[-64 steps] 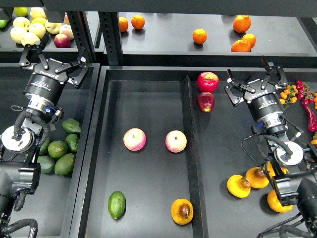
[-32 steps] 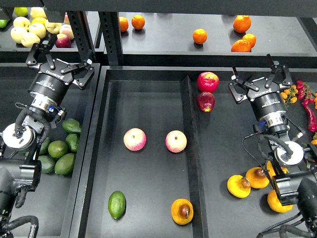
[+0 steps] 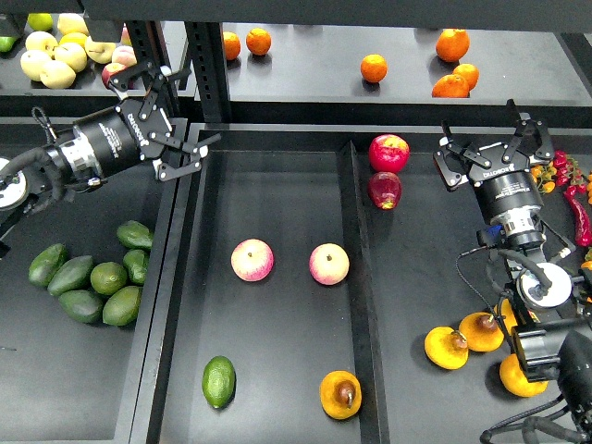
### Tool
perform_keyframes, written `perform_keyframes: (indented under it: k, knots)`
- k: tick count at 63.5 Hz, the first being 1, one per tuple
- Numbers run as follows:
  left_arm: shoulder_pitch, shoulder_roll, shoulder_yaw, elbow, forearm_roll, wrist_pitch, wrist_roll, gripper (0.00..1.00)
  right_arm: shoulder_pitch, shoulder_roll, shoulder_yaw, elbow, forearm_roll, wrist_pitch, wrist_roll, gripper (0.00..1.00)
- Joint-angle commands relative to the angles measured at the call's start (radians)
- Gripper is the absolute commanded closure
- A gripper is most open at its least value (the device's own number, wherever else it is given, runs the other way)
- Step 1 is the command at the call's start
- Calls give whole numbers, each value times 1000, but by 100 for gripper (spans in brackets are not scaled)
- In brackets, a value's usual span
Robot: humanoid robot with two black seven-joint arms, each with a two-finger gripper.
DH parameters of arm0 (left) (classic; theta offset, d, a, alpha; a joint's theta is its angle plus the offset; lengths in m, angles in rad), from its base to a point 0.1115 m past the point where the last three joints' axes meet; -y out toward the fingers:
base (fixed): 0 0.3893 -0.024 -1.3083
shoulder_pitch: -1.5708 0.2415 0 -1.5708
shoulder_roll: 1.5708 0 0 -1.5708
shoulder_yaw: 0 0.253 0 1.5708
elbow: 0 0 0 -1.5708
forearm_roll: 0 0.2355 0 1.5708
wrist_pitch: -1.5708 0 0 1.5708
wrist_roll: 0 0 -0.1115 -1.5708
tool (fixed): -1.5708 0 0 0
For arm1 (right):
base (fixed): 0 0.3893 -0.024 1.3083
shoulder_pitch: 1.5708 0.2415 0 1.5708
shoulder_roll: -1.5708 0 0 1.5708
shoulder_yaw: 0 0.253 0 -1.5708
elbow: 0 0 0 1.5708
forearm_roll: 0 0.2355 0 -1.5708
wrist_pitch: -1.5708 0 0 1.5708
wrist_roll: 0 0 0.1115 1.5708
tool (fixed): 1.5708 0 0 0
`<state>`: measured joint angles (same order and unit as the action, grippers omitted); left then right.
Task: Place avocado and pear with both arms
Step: 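Lower the open left gripper over the small green avocado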
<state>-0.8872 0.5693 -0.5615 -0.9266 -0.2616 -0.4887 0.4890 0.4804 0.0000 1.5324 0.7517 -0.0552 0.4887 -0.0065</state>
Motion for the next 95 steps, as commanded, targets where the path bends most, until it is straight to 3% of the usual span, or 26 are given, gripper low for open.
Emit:
perform_keyframes:
  k: [1, 11, 48, 95]
  knots:
    - [-52, 38, 193, -12, 50, 0, 0, 0, 1, 0, 6, -2, 0, 0, -1, 0]
    - [-150, 40, 390, -18, 203, 0, 0, 0, 1, 0, 5, -5, 0, 0, -1, 0]
    - [-162, -180, 617, -54, 561, 0, 0, 1, 3, 0, 12, -14, -2, 0, -3, 0]
    - [-62, -293, 658, 64, 749, 0, 0, 0, -2, 0, 14, -14, -2, 0, -4, 0]
